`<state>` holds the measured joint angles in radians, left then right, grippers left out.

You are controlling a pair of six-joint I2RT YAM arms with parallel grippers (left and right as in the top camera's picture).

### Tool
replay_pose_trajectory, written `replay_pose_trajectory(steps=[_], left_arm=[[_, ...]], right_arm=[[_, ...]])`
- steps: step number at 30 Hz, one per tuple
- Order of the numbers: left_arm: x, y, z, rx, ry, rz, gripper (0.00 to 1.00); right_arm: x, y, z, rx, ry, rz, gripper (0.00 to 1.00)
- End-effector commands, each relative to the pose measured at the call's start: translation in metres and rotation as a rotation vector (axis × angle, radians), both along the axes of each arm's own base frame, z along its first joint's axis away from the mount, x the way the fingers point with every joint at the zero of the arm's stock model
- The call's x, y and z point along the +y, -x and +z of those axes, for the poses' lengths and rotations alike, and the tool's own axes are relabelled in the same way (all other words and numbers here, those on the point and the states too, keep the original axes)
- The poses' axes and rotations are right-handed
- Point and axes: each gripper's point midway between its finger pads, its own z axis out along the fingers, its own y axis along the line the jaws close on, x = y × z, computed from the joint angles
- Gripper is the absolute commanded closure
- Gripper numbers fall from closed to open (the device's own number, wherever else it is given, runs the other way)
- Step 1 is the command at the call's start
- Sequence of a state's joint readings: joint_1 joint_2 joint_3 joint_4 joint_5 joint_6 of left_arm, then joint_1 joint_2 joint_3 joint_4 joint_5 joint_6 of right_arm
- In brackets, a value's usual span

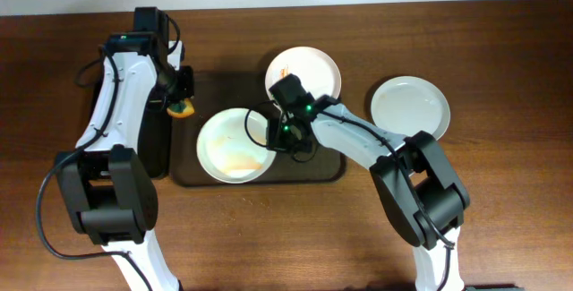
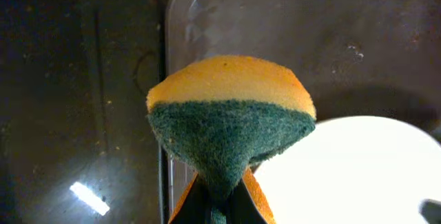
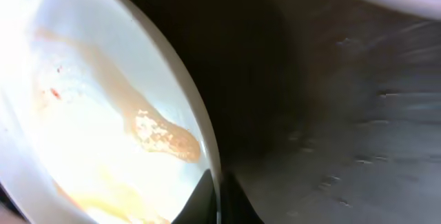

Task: Clean dirty plates on tray and stack at the side

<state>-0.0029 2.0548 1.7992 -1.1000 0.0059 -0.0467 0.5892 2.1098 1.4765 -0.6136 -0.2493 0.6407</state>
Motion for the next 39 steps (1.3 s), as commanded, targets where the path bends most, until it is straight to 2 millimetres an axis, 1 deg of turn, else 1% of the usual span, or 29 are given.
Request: replay_pose_trajectory(steps=[1, 3, 5, 9, 10, 11, 16, 21, 25, 28, 31, 34, 39], left_arm=[[-0.008, -0.004, 0.001, -0.010, 0.020, -0.004, 0.99], [-0.010, -0.004, 0.001, -0.011, 0.034, -0.007, 1.00], [-0.010, -0.004, 0.001, -0.010, 0.034, -0.007, 0.99], [-0.010, -0.002, -0.002, -0.002, 0.034, -0.007, 1.00], [-0.010, -0.002, -0.004, 0.001, 0.034, -0.007, 0.99], [-0.010, -0.001, -0.007, 0.005, 0.034, -0.007, 1.00], [-0.016, 0.002, -0.014, 0.014, 0.066, -0.014, 1.00], [-0.016, 0.001, -0.014, 0.009, 0.070, -0.015, 1.00], [-0.018, 0.001, -0.014, 0.009, 0.078, -0.016, 0.99], [-0.018, 0.001, -0.014, 0.009, 0.081, -0.017, 1.00], [-0.018, 0.001, -0.014, 0.009, 0.081, -0.017, 1.00], [-0.018, 0.001, -0.014, 0.009, 0.081, -0.017, 1.00], [-0.018, 0.001, -0.014, 0.009, 0.081, -0.017, 0.99]], right_arm=[[-0.012, -0.031, 0.069, -0.251, 0.123, 0.080, 0.96], [-0.019, -0.033, 0.090, -0.304, 0.193, 0.107, 0.96], [-0.025, -0.032, 0.106, -0.344, 0.261, 0.122, 0.96], [-0.047, -0.028, 0.141, -0.454, 0.474, 0.094, 0.96], [-0.050, -0.026, 0.147, -0.476, 0.513, 0.090, 0.96], [-0.055, -0.024, 0.159, -0.522, 0.585, 0.084, 0.96], [-0.061, -0.017, 0.188, -0.663, 0.766, 0.065, 0.96], [-0.062, -0.011, 0.225, -0.846, 0.958, 0.018, 0.96], [-0.059, -0.001, 0.255, -0.988, 1.087, -0.032, 0.96], [-0.055, 0.007, 0.271, -1.061, 1.141, -0.058, 0.96], [-0.051, 0.013, 0.281, -1.109, 1.176, -0.074, 0.96], [-0.049, 0.016, 0.286, -1.133, 1.184, -0.083, 0.96], [-0.048, 0.017, 0.286, -1.133, 1.182, -0.082, 0.96]])
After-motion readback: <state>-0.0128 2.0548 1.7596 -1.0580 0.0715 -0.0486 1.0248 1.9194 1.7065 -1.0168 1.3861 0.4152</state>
